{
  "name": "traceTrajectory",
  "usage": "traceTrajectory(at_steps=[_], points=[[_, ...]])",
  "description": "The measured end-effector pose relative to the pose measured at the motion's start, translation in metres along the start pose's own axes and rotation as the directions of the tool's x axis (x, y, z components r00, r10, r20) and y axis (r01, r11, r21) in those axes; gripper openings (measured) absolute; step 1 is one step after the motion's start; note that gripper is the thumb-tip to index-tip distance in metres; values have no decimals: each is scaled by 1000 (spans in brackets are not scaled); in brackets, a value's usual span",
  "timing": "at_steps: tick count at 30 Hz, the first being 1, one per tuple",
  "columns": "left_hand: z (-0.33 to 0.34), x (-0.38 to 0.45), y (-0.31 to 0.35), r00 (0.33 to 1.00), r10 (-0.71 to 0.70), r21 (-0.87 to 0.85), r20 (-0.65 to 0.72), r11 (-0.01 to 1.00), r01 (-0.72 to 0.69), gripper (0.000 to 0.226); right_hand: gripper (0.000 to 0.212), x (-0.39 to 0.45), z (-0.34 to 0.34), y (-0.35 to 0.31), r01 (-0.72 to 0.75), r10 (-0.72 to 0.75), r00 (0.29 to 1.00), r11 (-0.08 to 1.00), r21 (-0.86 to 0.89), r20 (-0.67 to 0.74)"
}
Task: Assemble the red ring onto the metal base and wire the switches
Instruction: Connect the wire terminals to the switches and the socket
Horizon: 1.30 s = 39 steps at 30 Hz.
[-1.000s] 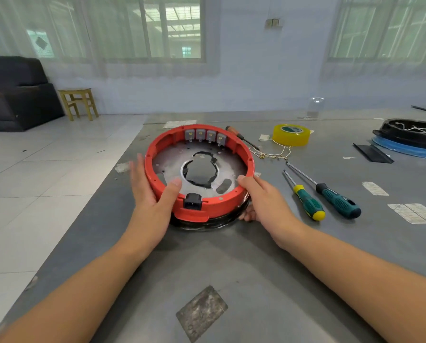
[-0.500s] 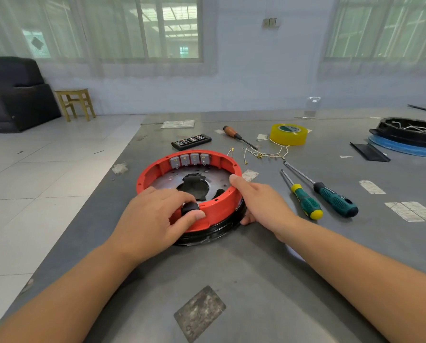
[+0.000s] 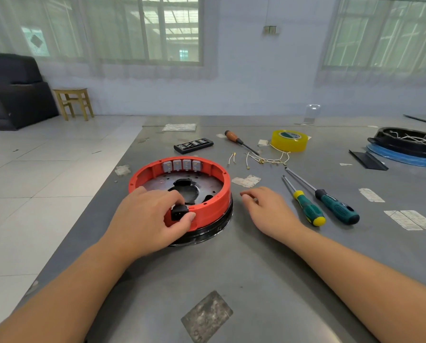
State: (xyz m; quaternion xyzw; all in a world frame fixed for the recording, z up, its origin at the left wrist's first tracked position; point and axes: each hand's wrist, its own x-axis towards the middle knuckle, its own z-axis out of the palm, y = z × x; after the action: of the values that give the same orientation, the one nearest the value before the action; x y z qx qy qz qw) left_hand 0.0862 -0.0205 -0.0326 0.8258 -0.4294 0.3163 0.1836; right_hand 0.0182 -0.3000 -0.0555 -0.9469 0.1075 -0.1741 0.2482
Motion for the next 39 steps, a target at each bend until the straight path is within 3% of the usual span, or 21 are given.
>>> traceTrajectory(at_steps=[10,21,25,31,39], points=[[15,2,5,997,-79,143,-13,986,80,34,35,96,31,-13,-127,123,991,986,-109,-48],[30,7,-5,989,-118,103,-90,987,127,37,24,178,49,-5,-300,277,943,947,-113,-183],[32,8,-5,987,-119,98,-104,987,129,36,29,185,54,-2,-304,267,942,935,-183,-202],[32,8,-4,987,-133,101,-88,985,141,36,19,186,61,-2,-273,221,949,934,-231,-226],[30,7,-6,989,-134,88,-66,986,140,39,21,163,51,-5,-198,158,935,975,-100,-316]])
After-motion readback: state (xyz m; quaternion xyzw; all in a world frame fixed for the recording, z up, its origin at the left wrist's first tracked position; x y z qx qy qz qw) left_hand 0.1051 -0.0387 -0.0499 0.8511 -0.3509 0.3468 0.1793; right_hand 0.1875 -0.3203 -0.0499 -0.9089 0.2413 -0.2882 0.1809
